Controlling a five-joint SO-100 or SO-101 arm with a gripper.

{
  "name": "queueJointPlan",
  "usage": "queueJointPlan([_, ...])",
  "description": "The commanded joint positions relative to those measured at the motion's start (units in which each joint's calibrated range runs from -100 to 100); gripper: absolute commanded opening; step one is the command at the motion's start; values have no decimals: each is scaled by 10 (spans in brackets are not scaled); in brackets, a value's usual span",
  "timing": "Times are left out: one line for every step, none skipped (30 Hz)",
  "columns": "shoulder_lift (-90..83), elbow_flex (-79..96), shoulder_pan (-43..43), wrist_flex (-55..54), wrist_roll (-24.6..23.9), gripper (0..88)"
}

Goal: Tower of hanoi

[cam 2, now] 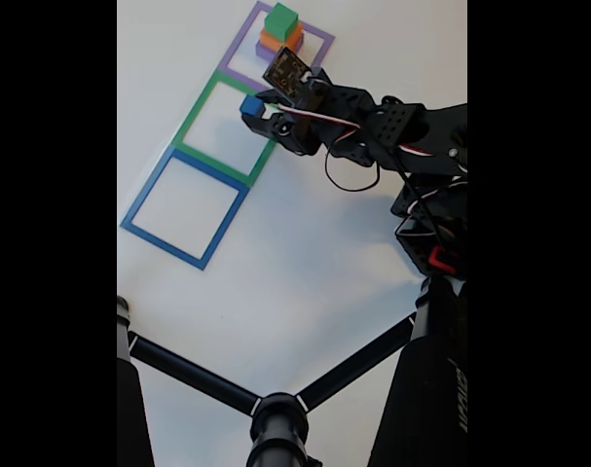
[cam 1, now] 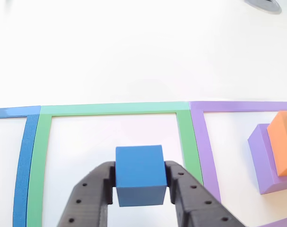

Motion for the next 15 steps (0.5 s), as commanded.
queueJointPlan([64, 12, -3, -136, 4, 20])
queueJointPlan([79, 15, -4, -157, 4, 21])
queueJointPlan([98, 16, -4, -175, 4, 21])
queueJointPlan([113, 17, -5, -194, 4, 21])
queueJointPlan([132, 19, -5, -216, 4, 21])
queueJointPlan([151, 20, -5, -237, 4, 22])
queueJointPlan([169, 19, -5, -256, 4, 23])
queueJointPlan([187, 15, -5, -272, 4, 23])
queueJointPlan([206, 11, -6, -286, 4, 23])
queueJointPlan([224, 7, -6, -301, 4, 23])
queueJointPlan([245, 1, -6, -315, 4, 23])
queueJointPlan([262, -5, -7, -328, 4, 24])
queueJointPlan([283, -14, -9, -340, 4, 24])
queueJointPlan([300, -22, -11, -351, 4, 24])
queueJointPlan([317, -31, -12, -362, 4, 24])
